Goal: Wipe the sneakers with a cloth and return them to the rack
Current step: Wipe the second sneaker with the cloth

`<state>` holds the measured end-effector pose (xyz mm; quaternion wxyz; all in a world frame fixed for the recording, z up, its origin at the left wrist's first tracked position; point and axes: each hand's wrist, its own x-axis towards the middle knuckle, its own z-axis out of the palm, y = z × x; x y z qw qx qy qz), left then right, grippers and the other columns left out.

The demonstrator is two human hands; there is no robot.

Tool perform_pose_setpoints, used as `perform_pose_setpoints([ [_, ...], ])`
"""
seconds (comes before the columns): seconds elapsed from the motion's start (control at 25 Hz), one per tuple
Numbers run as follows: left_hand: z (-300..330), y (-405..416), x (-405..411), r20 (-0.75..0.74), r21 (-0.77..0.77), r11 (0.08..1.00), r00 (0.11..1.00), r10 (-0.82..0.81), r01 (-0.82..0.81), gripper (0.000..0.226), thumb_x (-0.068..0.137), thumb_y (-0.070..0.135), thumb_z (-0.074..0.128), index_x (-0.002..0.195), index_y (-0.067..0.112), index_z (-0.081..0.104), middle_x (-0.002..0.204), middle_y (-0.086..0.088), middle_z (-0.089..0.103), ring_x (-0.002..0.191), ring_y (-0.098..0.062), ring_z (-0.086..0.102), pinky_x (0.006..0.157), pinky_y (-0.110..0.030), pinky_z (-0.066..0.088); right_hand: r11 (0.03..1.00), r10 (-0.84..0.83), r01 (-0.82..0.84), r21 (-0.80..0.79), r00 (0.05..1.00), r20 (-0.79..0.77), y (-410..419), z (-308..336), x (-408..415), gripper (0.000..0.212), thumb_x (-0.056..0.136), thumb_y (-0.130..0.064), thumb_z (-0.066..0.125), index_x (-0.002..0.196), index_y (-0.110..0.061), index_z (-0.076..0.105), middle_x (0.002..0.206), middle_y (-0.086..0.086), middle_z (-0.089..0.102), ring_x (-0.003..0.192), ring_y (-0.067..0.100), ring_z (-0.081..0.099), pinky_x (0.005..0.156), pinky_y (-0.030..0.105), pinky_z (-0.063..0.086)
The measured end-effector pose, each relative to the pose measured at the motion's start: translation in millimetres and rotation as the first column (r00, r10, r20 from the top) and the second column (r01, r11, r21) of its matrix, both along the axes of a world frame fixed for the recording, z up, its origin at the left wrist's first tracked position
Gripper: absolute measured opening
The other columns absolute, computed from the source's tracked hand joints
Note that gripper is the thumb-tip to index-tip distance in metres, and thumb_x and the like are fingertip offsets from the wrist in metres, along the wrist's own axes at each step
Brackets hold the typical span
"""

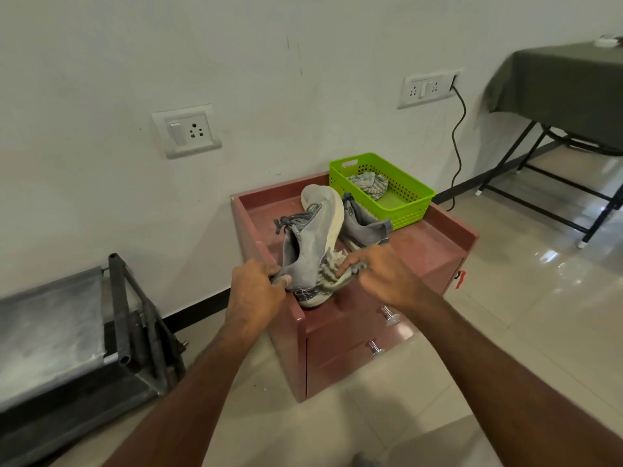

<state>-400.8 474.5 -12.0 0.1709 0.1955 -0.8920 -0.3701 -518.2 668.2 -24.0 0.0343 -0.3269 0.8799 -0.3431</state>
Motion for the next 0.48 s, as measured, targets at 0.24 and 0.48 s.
perform_pose_setpoints([
  [0.24,-5.8,4.5,-7.0,0.021,-0.070,0.998,1.000,0.004,-0.002,0.038,0.089,0.014,0.068,0.054,0.010,0.052,0.049,0.002,0.044,0.047,-0.015,0.041,0.044,-0.018,0.028,0.900,-0.160,0.053,-0.432,0.963,-0.216,-36.1,7.2,4.0,0.061,0.088,0.013,0.035,0.147,-0.005,0.044,0.154,0.001,0.037,0.147,0.021,0.032,0.122,0.036,0.024],
  [0.48,-3.5,13.6,-9.8,-0.011,-0.091,0.995,0.999,0.038,-0.039,0.028,0.089,0.017,0.069,0.061,0.016,0.062,0.053,0.007,0.056,0.049,-0.007,0.052,0.049,-0.016,0.034,0.984,0.168,-0.161,0.077,0.980,-0.101,-42.5,-7.5,10.8,0.072,0.078,0.011,0.044,0.144,-0.015,0.050,0.156,0.005,0.038,0.148,0.017,0.027,0.122,0.036,0.024],
])
